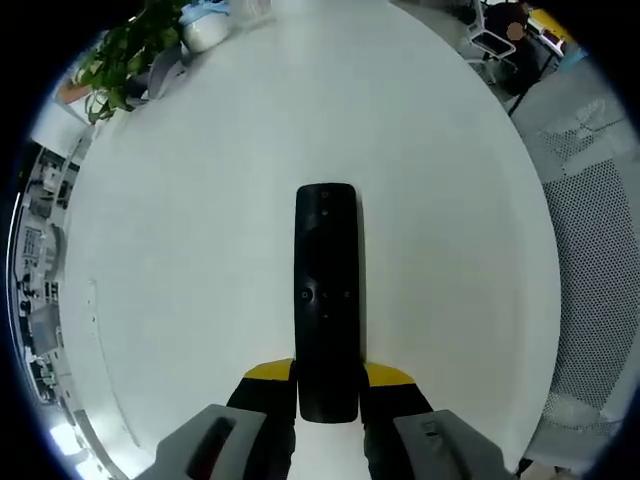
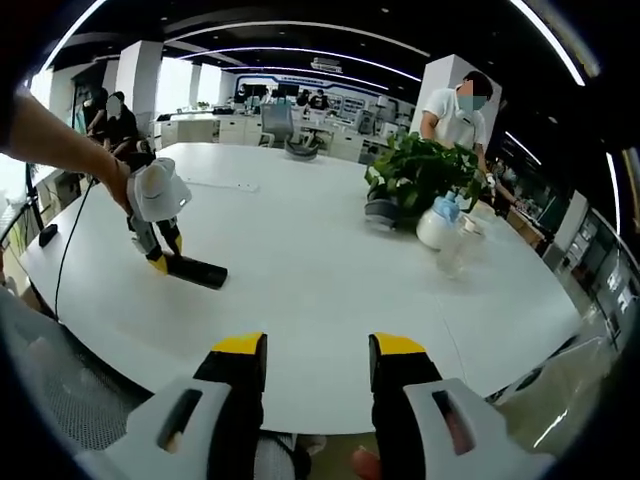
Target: Press the specified remote control buttons in sequence, fully releasing each button before pressing the next.
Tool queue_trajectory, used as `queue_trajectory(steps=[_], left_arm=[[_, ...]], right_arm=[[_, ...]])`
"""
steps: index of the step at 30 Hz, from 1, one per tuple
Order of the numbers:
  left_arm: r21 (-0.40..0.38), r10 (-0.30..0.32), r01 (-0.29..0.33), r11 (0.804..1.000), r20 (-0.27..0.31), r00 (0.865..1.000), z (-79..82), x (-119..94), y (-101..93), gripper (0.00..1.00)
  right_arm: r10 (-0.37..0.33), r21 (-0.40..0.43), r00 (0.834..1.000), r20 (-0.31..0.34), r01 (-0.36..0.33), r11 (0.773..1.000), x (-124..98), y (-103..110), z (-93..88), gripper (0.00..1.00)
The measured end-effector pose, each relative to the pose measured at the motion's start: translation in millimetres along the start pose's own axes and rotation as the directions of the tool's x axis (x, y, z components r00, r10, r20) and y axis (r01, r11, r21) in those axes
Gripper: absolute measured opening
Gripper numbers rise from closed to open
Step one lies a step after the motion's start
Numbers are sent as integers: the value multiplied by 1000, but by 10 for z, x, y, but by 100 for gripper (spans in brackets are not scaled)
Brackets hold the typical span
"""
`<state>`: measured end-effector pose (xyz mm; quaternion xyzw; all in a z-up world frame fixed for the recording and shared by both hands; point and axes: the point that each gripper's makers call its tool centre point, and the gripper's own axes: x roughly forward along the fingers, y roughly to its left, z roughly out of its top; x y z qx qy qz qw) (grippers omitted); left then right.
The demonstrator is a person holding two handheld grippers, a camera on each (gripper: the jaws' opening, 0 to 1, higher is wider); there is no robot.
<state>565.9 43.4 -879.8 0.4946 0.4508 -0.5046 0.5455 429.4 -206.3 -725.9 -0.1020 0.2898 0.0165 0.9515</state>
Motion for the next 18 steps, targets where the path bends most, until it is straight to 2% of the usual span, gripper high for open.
queue_trajectory(steps=[2,9,18], left_arm=[[1,-1,1,1000,1,1000,-4,-3,-28,24],[8,14,-14,1000,5,1000,-6,-12,-88,24],[-28,5,-4,1000,27,1000,-23,-15,-185,24]], right_arm=[[0,19,1000,-2,0,1000,2,-10,-6,39],[12,-4,1000,-14,-12,1000,16,34,-16,39],[23,4,1000,-14,-23,1000,19,48,-18,34]])
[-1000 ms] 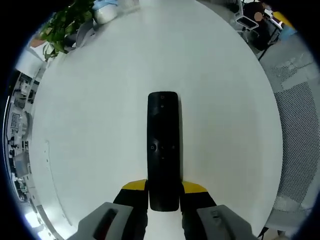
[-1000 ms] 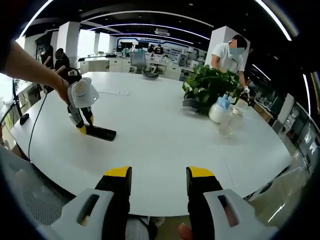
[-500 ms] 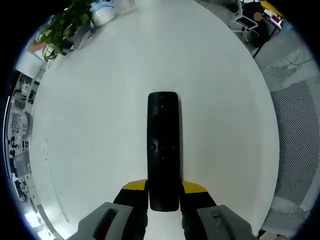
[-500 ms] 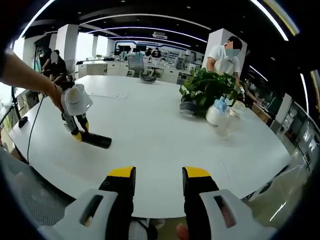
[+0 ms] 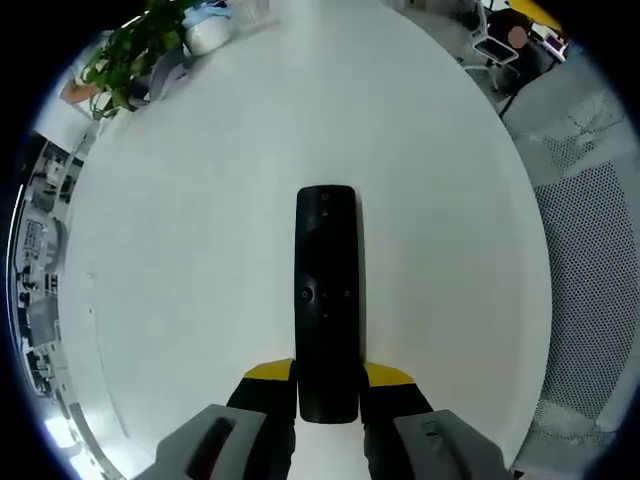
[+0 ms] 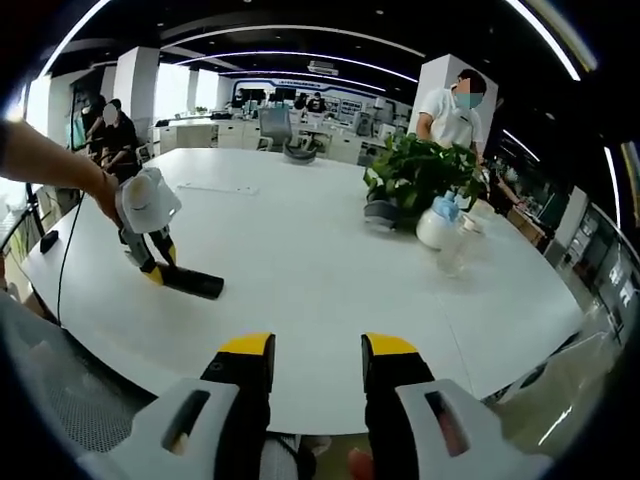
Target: Press the specified remote control buttons in sequence, fully releasing each button before pressing the next.
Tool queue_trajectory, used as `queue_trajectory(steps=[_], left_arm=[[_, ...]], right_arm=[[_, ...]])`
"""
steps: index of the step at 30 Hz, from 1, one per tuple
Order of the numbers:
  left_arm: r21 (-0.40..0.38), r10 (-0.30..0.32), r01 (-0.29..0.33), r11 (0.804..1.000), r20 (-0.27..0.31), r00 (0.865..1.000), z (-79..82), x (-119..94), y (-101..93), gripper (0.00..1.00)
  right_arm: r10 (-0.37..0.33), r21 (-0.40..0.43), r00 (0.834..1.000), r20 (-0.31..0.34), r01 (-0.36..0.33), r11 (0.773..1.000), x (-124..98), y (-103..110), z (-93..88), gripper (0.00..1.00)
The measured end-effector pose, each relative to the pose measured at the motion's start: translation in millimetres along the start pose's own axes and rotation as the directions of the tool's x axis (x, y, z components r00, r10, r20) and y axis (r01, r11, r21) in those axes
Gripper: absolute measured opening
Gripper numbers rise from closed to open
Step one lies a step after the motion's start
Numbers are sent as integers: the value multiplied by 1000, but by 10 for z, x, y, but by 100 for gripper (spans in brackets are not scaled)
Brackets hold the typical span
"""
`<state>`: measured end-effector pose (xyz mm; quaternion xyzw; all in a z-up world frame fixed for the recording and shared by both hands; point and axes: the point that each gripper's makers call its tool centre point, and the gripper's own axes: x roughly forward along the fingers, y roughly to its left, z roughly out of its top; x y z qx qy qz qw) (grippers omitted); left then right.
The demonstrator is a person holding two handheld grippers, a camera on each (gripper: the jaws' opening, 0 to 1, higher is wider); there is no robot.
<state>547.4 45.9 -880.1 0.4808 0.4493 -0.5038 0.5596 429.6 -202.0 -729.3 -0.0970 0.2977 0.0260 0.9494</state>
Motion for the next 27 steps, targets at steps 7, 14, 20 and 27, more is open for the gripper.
queue_trajectory(steps=[7,14,20,27], left_arm=[[-11,7,-7,1000,4,1000,1,-8,-104,24],[-27,4,-3,1000,20,1000,0,-19,-175,24],[-40,4,-2,999,43,999,-4,-34,-264,24],[-77,1,4,997,73,997,-5,-50,-357,24]], right_arm=[[28,-11,1000,-2,-28,1000,-3,58,5,22],[45,-20,999,-17,-46,999,0,97,-20,11],[58,-33,998,-26,-58,998,-1,132,-26,4],[61,-49,997,-37,-63,997,2,152,-43,0]])
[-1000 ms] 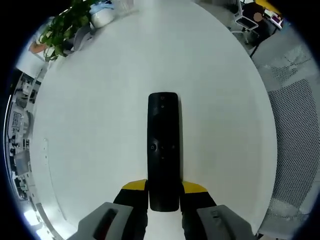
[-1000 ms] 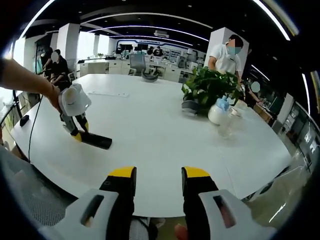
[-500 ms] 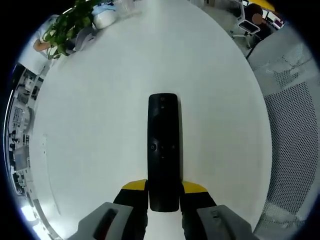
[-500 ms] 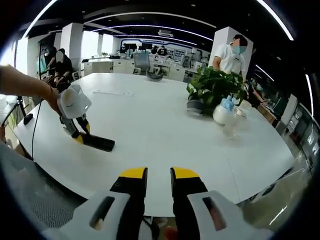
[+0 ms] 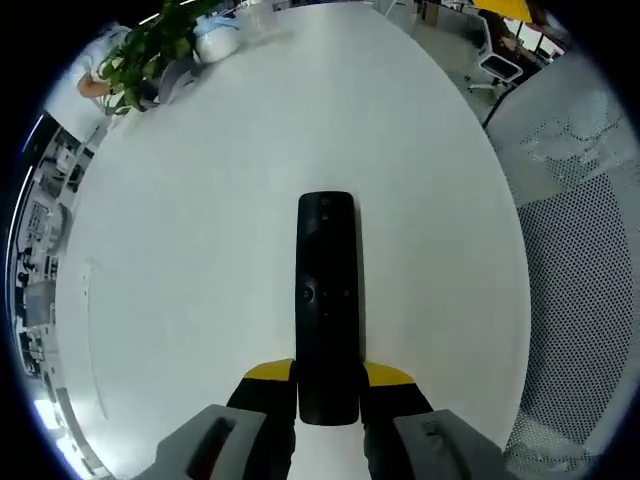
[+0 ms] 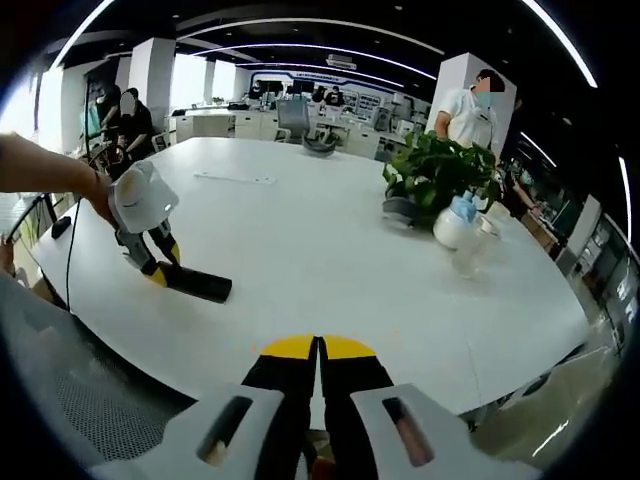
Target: Press the specified remote control buttons in sequence, fully releasing each button before pressing the next.
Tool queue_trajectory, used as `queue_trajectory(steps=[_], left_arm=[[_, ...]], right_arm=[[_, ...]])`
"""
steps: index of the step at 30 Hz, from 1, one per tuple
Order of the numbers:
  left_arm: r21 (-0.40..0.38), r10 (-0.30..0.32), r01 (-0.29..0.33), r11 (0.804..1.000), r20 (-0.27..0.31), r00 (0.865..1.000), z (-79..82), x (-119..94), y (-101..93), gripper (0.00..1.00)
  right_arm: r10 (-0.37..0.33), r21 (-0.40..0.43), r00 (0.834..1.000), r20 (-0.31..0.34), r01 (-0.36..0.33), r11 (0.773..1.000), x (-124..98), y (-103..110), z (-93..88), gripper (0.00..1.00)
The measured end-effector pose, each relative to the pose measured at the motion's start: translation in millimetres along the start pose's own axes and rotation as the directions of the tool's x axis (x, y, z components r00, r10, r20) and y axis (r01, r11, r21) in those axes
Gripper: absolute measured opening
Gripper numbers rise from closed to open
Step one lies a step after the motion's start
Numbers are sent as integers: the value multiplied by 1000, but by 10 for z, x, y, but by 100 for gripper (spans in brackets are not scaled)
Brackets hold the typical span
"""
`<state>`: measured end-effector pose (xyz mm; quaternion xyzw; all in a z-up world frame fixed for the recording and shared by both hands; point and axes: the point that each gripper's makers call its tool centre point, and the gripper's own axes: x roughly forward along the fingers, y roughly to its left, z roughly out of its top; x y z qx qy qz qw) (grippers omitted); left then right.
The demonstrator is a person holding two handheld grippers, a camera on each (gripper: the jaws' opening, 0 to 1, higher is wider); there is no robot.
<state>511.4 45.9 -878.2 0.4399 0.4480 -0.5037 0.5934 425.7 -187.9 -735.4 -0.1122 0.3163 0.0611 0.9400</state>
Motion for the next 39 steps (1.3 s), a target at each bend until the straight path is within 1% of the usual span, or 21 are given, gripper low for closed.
queue_trajectory(steps=[6,9,21,30,39], left_arm=[[-25,-8,8,1000,20,1000,-10,-13,-92,24],[-24,-13,13,1000,26,1000,-4,-9,-137,24],[14,-12,12,1000,37,999,14,-18,-318,24],[27,-16,15,1000,46,999,24,-22,-385,24],[-4,-23,23,1000,86,996,7,-32,-486,24]], right_arm=[[8,-14,1000,-7,-8,1000,4,26,-4,0],[10,-18,1000,-10,-11,1000,8,32,-10,0],[-3,-21,1000,-13,3,1000,7,4,-19,0],[4,-35,1000,-26,-5,999,21,31,-35,0],[12,-48,999,-38,-14,999,31,60,-48,0]])
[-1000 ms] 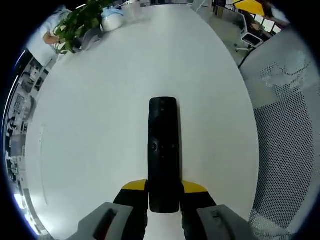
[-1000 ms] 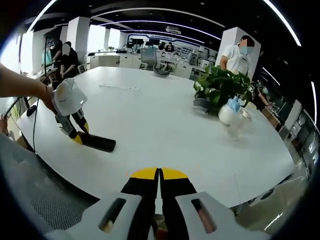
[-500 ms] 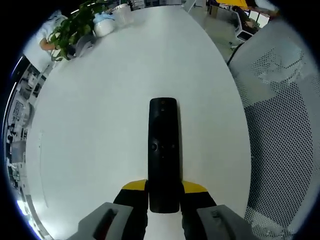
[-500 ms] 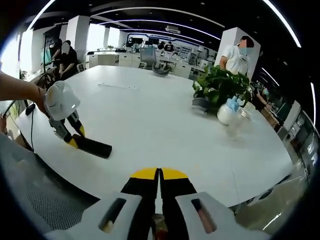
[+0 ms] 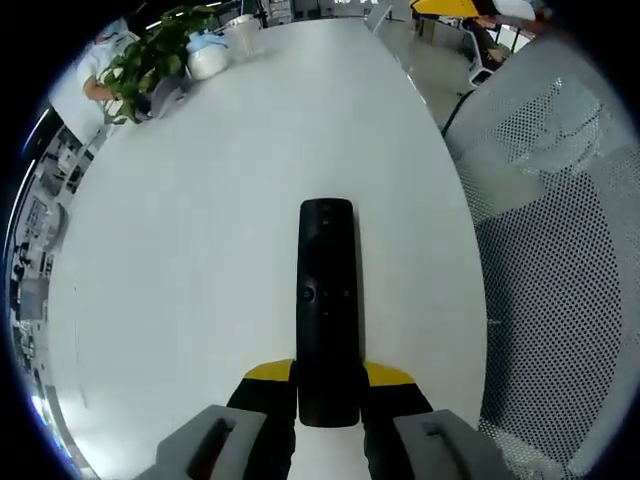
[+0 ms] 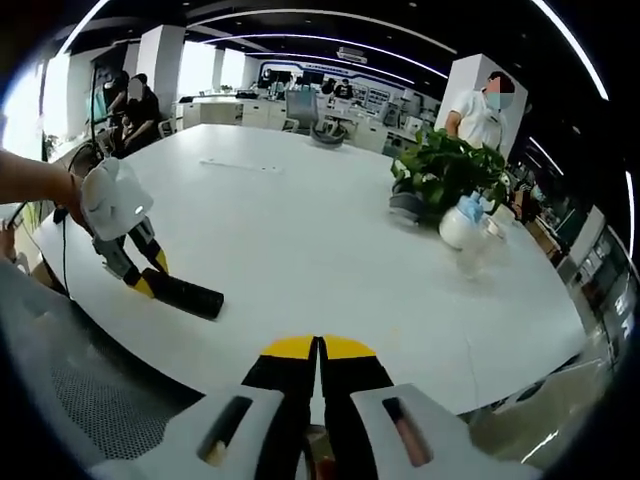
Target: Press the specified remote control buttons in sequence, fully releasing each button before pressing the next.
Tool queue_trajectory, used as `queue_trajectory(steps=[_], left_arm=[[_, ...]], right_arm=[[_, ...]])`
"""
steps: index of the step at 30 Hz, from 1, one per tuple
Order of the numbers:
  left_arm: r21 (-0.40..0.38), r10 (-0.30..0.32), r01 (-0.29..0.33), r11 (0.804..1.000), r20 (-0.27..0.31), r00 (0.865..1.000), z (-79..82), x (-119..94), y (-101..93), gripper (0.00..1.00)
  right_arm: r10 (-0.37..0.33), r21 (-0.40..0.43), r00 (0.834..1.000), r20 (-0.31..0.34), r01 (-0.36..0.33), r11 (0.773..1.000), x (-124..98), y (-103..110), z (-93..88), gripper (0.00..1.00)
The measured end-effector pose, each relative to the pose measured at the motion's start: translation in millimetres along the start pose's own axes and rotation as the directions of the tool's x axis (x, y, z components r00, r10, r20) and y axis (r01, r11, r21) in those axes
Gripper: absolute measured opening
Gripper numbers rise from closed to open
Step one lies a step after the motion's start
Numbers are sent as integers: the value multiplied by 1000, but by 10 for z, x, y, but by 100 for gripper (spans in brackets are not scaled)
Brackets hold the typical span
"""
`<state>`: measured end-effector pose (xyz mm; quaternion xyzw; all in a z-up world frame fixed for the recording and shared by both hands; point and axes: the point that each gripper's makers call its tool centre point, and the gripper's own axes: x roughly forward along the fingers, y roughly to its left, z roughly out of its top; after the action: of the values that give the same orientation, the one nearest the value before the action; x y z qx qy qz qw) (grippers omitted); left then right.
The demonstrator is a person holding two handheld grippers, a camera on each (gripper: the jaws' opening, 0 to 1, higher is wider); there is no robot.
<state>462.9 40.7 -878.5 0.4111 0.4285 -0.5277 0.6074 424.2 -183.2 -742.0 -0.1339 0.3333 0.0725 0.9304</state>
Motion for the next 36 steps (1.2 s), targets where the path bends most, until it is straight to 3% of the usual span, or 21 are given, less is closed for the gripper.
queue_trajectory(steps=[18,24,32,36], left_arm=[[38,-14,13,999,19,1000,20,-16,-279,24],[48,-16,14,999,44,999,25,-17,-368,24],[71,-18,14,997,50,999,51,-18,-451,24],[80,-15,11,997,60,998,55,-21,-474,24]], right_arm=[[17,4,1000,-1,-17,1000,-1,31,2,0],[61,-9,998,-12,-61,998,10,113,7,0],[139,-103,989,-41,-143,984,64,256,127,0],[202,-80,979,-13,-203,976,130,333,386,0]])
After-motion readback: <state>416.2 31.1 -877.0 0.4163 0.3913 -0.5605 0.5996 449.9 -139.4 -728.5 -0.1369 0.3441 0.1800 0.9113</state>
